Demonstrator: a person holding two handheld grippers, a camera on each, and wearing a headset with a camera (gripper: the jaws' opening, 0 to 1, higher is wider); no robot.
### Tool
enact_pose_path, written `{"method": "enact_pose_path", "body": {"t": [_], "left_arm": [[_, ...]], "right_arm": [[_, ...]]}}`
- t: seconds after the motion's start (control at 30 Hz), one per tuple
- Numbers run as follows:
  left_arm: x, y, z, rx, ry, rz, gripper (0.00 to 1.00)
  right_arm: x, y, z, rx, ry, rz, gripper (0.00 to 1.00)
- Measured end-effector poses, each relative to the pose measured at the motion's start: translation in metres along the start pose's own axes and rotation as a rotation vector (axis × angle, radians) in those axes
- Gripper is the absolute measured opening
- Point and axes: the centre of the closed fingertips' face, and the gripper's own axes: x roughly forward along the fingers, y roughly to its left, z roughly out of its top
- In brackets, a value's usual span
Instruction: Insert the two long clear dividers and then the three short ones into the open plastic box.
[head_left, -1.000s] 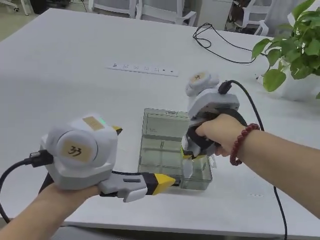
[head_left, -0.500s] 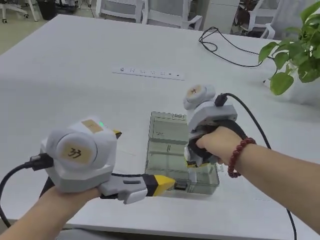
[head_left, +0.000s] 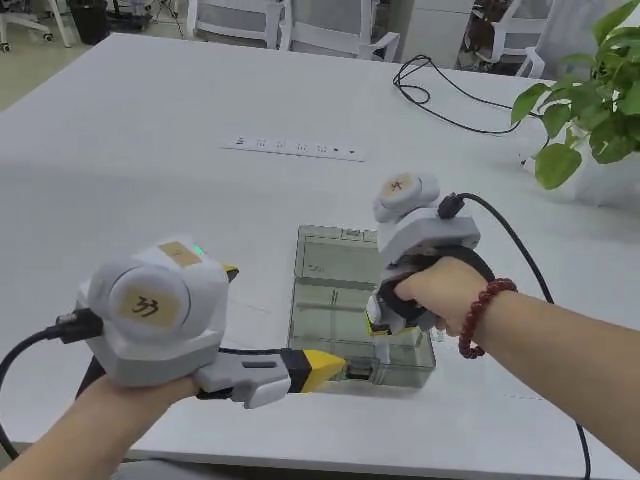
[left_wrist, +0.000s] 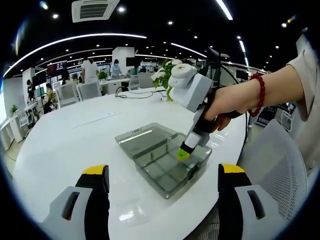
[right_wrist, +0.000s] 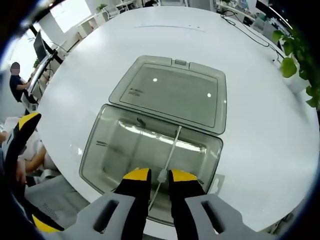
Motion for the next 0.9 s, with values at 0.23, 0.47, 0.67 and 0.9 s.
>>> {"method": "enact_pose_path", "body": {"t": [0.23, 0.47, 0.67, 0.9], "left_arm": [[-0.002, 0.006, 0.000, -0.004, 0.012, 0.018, 0.91], [-0.003, 0.011, -0.001, 0.003, 0.027, 0.029, 0.91], [-0.005, 0.014, -0.003, -0.005, 0.036, 0.032, 0.90], [-0.010, 0.015, -0.005, -0.009, 0.044, 0.039, 0.90]], "right_arm": [[-0.006, 0.008, 0.012, -0.071, -0.108, 0.066, 0.29], [-0.024, 0.012, 0.021, -0.114, -0.207, 0.107, 0.40], [-0.042, 0.013, 0.022, -0.152, -0.287, 0.147, 0.50], [-0.063, 0.014, 0.022, -0.213, -0.398, 0.204, 0.61]]}}
